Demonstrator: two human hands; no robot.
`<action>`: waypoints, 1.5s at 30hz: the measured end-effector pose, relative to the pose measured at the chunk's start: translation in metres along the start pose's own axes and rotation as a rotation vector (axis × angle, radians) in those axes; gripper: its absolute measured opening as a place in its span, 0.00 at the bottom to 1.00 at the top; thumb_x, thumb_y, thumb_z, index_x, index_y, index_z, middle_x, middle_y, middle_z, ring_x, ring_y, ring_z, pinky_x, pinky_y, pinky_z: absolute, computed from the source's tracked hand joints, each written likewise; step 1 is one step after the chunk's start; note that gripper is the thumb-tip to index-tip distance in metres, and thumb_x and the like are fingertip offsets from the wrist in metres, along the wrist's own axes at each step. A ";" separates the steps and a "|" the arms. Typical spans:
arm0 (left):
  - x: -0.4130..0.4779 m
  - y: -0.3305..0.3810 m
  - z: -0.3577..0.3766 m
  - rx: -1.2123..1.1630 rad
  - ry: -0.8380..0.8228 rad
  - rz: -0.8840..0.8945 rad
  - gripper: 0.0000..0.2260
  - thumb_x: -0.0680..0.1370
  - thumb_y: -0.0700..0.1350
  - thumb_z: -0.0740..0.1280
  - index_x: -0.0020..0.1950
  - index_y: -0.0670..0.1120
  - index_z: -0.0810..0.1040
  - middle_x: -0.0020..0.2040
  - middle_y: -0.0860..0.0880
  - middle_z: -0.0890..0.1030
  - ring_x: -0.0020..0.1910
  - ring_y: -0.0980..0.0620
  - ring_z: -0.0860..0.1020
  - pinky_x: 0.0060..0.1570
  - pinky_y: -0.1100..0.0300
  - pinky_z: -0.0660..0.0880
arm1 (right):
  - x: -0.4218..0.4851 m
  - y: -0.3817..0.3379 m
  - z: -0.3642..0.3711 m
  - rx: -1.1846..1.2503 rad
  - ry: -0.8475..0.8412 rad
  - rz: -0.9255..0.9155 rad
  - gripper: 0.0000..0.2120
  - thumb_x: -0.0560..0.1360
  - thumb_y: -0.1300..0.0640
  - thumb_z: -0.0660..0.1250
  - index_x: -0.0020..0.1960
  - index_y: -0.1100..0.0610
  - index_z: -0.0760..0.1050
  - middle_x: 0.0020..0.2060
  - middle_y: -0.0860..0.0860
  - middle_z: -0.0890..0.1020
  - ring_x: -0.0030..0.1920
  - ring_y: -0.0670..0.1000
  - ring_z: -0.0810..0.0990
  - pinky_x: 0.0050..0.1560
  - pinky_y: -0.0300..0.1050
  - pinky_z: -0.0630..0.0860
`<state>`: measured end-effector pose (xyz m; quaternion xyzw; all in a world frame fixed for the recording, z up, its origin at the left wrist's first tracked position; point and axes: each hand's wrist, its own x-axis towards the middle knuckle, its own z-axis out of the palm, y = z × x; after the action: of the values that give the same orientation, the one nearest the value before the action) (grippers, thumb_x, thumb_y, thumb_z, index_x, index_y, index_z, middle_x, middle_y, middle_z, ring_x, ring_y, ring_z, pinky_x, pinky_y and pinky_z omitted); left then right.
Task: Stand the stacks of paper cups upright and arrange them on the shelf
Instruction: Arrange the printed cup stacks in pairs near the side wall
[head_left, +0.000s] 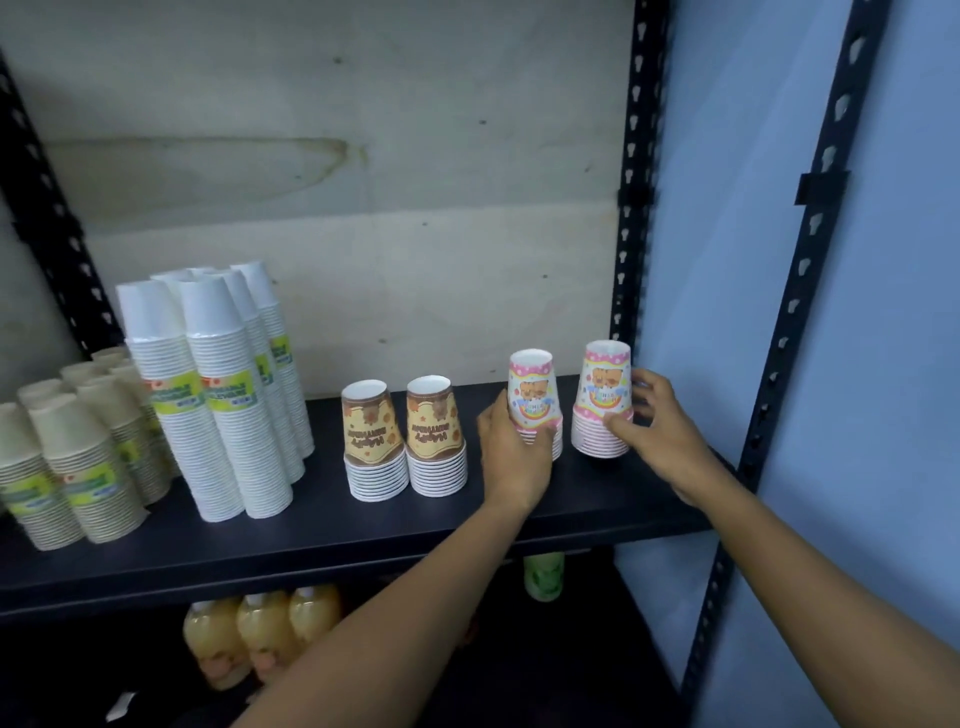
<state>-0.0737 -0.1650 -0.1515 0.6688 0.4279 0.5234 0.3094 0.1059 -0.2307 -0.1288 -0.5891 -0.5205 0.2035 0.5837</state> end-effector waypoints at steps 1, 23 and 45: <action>-0.002 -0.001 -0.002 -0.010 0.002 0.000 0.24 0.75 0.46 0.74 0.70 0.50 0.74 0.64 0.48 0.75 0.61 0.62 0.72 0.67 0.56 0.73 | -0.001 0.001 0.001 0.002 -0.012 0.005 0.31 0.76 0.63 0.73 0.73 0.51 0.64 0.65 0.46 0.77 0.62 0.42 0.77 0.63 0.45 0.75; -0.022 -0.010 -0.008 -0.014 -0.003 0.008 0.28 0.75 0.50 0.75 0.73 0.51 0.72 0.64 0.49 0.75 0.57 0.64 0.70 0.64 0.61 0.72 | -0.020 0.016 0.012 0.035 -0.094 0.035 0.28 0.77 0.63 0.70 0.71 0.42 0.67 0.64 0.39 0.79 0.63 0.40 0.79 0.67 0.45 0.73; -0.024 -0.005 -0.009 -0.012 0.004 -0.034 0.30 0.73 0.51 0.76 0.73 0.51 0.71 0.65 0.50 0.76 0.63 0.56 0.73 0.64 0.59 0.73 | -0.023 0.013 0.013 0.037 -0.117 0.071 0.29 0.79 0.61 0.68 0.77 0.45 0.64 0.66 0.37 0.77 0.64 0.35 0.76 0.72 0.47 0.70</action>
<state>-0.0861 -0.1844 -0.1636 0.6585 0.4365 0.5220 0.3215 0.0912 -0.2413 -0.1516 -0.5835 -0.5285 0.2678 0.5554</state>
